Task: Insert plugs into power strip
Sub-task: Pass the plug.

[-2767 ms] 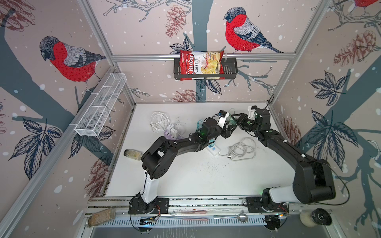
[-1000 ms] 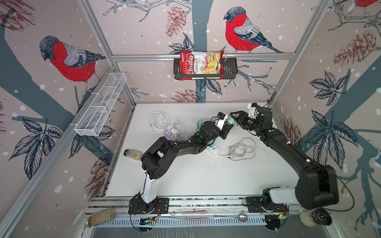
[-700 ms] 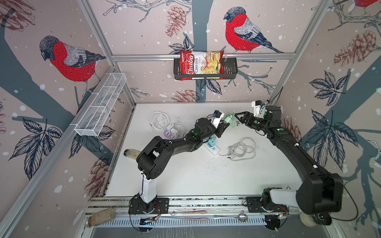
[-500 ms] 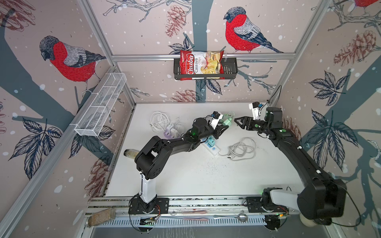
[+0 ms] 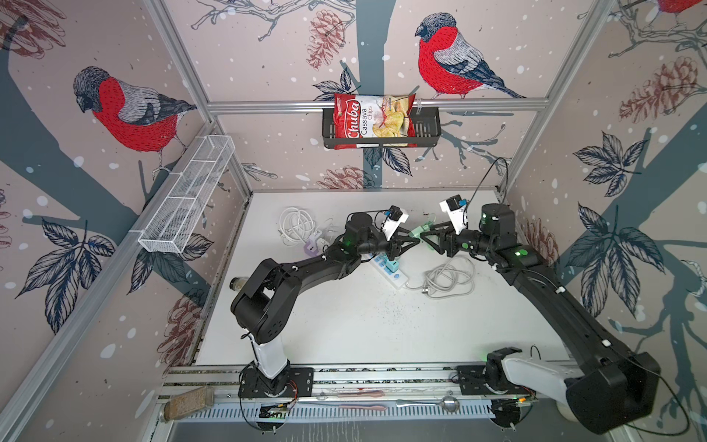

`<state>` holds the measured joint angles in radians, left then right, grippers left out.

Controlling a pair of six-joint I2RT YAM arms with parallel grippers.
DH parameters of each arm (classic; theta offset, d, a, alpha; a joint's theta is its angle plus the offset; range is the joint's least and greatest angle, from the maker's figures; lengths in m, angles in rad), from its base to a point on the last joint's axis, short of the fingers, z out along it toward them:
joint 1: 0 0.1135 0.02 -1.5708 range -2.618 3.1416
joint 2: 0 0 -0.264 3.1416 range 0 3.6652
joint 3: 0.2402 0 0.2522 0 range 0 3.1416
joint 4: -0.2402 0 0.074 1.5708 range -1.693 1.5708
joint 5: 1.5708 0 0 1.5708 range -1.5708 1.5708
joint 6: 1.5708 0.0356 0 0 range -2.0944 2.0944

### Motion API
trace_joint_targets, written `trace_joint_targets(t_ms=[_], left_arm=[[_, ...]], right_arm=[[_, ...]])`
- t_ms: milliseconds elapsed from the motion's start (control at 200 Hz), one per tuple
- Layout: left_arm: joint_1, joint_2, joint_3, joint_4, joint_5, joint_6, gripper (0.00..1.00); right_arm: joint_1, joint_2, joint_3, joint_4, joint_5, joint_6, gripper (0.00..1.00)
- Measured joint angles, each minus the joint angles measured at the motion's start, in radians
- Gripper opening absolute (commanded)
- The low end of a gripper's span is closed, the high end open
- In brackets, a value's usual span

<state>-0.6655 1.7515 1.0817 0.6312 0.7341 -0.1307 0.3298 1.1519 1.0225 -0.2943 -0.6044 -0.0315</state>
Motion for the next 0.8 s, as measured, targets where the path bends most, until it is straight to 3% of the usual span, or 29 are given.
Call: trace_joint_targets(t_ms=[315, 800], left_arm=[[0.058, -0.063, -0.067, -0.039, 0.067, 0.006, 0.00], [0.164, -0.180, -0.216, 0.021, 0.109, -0.038, 0.00]], right_arm=[[0.036, 0.014, 0.018, -0.025, 0.027, -0.037, 0.50], [0.157, 0.218, 0.177, -0.086, 0.001, -0.127, 0.42]])
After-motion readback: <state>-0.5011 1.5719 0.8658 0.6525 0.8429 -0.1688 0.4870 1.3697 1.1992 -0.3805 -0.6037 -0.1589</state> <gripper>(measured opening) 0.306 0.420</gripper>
